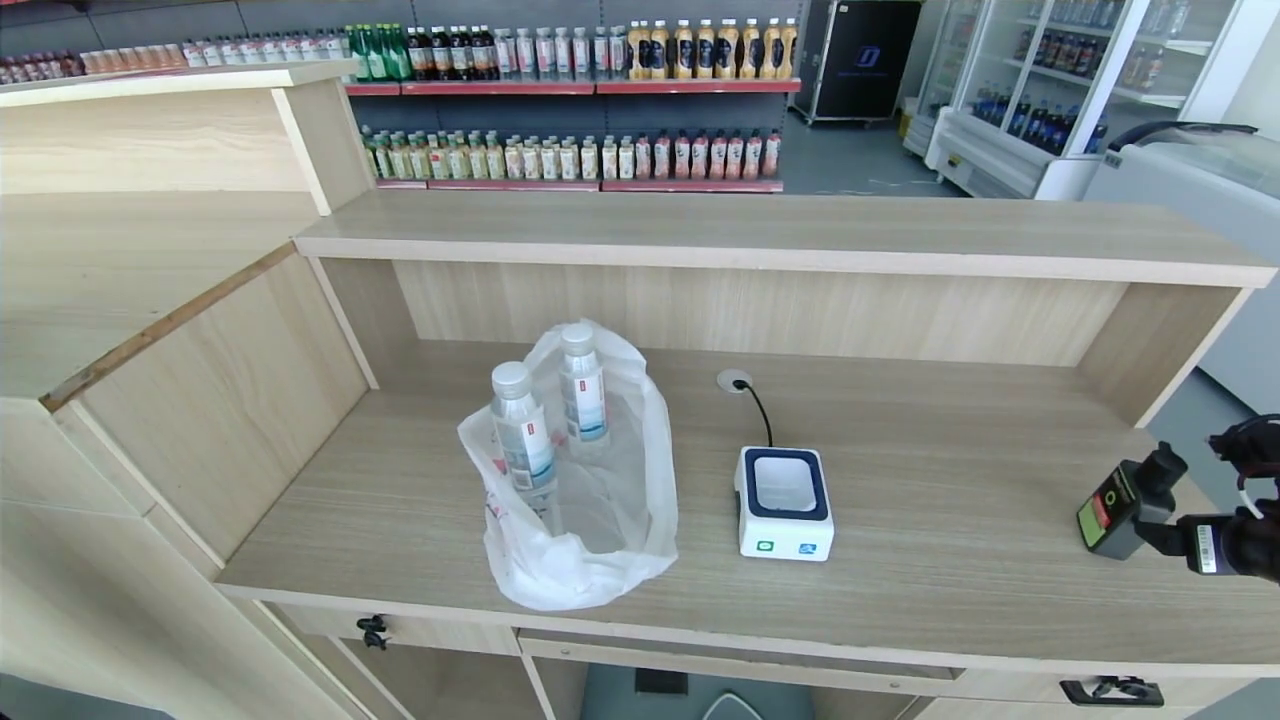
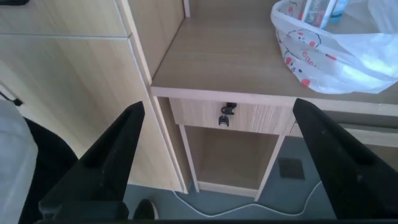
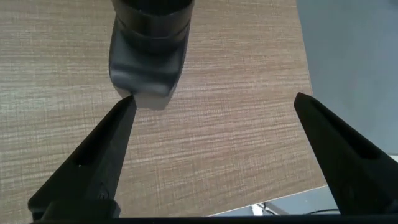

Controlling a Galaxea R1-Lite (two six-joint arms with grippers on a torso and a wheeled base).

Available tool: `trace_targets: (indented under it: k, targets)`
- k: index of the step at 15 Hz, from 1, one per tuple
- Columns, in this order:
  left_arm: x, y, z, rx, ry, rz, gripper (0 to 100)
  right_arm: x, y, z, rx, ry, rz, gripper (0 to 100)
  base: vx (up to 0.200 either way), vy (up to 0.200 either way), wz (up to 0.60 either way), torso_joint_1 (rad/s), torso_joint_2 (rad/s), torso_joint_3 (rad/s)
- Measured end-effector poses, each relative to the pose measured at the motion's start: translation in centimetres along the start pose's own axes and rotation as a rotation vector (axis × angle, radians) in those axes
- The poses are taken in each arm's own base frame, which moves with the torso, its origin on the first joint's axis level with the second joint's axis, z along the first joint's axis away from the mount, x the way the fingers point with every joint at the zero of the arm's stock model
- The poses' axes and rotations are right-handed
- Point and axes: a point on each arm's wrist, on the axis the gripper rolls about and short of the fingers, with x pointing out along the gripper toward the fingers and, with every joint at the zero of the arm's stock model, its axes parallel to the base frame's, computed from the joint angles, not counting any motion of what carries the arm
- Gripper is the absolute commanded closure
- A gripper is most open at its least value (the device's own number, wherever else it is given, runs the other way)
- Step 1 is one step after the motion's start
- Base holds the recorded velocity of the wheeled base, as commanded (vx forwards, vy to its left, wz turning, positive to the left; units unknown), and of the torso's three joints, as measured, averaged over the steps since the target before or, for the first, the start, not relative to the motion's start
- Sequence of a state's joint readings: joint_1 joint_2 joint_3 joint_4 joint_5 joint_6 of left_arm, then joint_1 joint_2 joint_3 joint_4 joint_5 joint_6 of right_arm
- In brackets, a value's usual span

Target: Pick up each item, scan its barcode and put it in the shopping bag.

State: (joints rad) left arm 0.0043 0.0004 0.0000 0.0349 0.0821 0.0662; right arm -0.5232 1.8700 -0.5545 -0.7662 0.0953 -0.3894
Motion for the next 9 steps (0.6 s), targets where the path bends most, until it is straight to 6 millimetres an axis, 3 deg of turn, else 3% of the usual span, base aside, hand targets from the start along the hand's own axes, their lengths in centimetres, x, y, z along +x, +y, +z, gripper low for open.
trace_targets:
  k: [9]
  targets:
    - [0.0, 0.0, 0.0, 0.0, 0.0, 0.0, 0, 1.1, 2.8, 0.5, -0.019, -0.029, 0.135, 0, 0.0, 0.0, 0.0, 0.0, 0.0, 0.0]
